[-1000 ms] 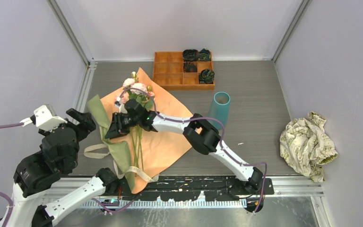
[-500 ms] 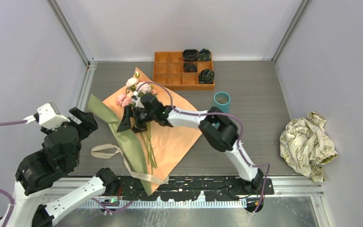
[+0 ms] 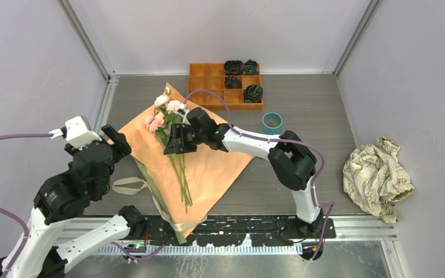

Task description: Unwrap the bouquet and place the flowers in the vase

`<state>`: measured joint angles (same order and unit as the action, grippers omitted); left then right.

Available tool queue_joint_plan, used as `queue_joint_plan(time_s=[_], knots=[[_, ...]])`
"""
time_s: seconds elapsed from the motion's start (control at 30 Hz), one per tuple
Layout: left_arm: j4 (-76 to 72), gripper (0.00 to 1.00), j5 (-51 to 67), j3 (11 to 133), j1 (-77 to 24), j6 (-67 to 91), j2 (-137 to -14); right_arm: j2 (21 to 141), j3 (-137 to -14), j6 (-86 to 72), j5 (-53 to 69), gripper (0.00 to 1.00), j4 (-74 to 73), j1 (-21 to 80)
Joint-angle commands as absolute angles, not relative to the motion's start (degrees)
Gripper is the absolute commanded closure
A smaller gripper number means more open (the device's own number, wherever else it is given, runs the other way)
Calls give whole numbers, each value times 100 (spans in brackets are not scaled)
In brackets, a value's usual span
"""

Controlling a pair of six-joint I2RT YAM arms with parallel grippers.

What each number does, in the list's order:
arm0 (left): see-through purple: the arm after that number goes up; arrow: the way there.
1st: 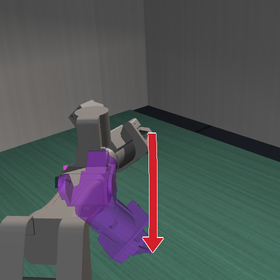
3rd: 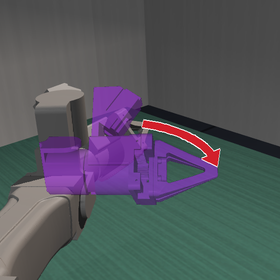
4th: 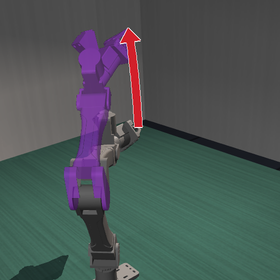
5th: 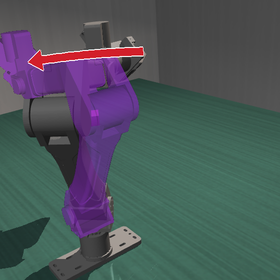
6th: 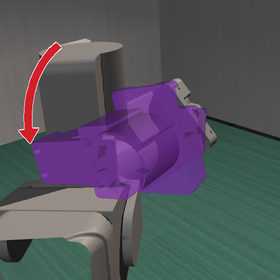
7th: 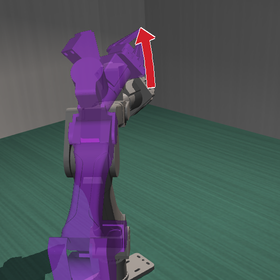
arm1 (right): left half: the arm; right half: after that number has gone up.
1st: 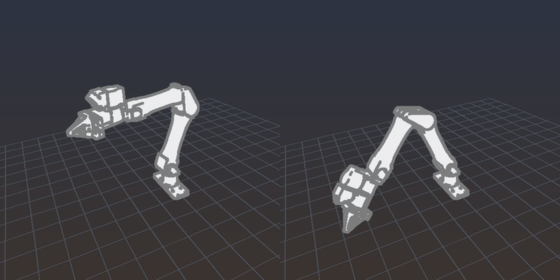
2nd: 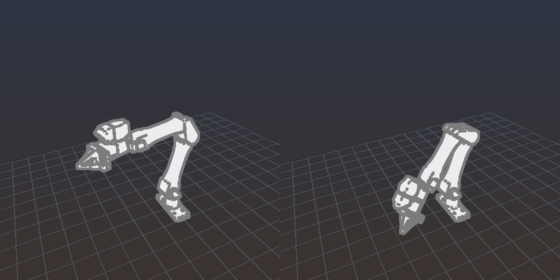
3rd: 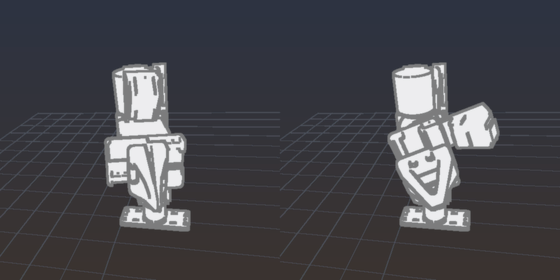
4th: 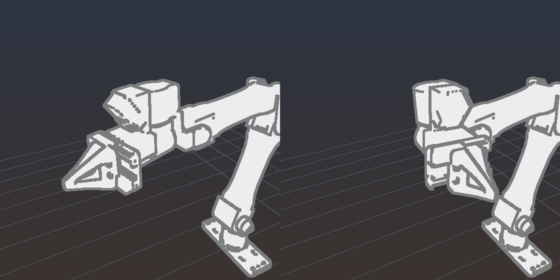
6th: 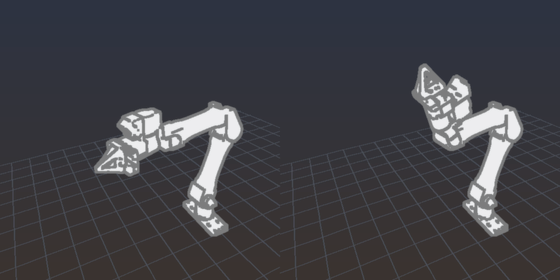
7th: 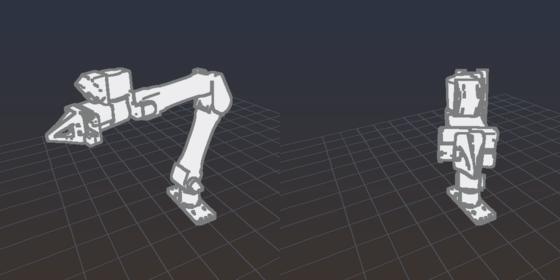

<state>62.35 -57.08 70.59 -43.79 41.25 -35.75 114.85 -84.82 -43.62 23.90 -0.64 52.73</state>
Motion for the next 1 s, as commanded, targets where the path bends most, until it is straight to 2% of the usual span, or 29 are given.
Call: queue_joint_plan(time_s=[0.0,0.1,0.17,0.2,0.3,0.47,0.97], knots=[[5741,25,-5302,7041,-4368,4022,-4150,11261,-8620,-3840,1829,38,-718,5203],[5382,26,-5012,6795,-4367,4181,-4468,11512,-8779,-3921,2012,42,-644,5273],[4982,26,-4746,6526,-4373,4212,-4624,11740,-8918,-3956,2162,51,-625,5335],[4847,26,-4596,6402,-4364,4263,-4712,11847,-8969,-4001,2227,58,-599,5357],[4720,27,-4247,6100,-4361,4551,-5091,12140,-9019,-4111,2375,66,-432,5369],[4887,34,-4158,5539,-4302,5157,-5398,12408,-8976,-4109,2416,67,-436,5354],[4882,36,-3025,4302,-3369,5661,-5549,11983,-7981,-4030,1652,67,-1078,4668]])
